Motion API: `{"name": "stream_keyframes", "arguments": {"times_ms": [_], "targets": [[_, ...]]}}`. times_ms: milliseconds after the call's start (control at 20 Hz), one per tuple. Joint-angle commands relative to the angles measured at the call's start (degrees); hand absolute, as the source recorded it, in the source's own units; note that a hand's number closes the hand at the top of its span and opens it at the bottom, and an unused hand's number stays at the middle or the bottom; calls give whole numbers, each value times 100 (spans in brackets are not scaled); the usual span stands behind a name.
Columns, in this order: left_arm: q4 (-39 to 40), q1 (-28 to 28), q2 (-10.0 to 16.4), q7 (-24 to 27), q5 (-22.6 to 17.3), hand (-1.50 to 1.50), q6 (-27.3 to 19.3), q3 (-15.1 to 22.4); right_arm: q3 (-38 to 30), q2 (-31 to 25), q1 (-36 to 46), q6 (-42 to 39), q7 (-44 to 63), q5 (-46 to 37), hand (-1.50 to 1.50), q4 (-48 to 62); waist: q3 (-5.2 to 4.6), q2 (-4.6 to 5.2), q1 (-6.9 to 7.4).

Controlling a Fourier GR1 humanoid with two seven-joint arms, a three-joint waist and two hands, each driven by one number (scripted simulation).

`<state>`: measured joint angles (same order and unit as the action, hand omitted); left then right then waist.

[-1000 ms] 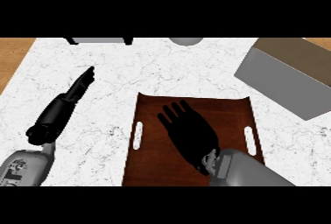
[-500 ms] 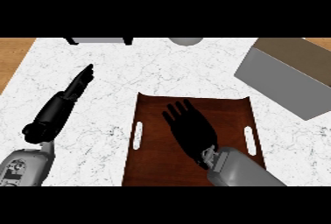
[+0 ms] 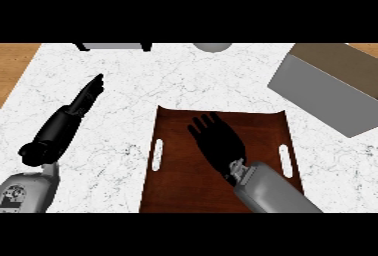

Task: Pick the lemon from the tray and place it in the cardboard box

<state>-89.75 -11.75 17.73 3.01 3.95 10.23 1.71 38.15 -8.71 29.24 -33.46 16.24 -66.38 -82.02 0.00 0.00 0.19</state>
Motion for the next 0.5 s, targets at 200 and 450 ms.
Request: {"name": "stream_keyframes", "arguments": {"times_ms": [200,450], "targets": [[583,-89,-108,509,221,0,116,-184,-429,-71,140,902,-720,-573,-150,1214,0,12,-2],[215,-223,-158,44,88,0,310,-311,-477,486,-45,899,-623,-862,-150,1524,0,6,0]]}}
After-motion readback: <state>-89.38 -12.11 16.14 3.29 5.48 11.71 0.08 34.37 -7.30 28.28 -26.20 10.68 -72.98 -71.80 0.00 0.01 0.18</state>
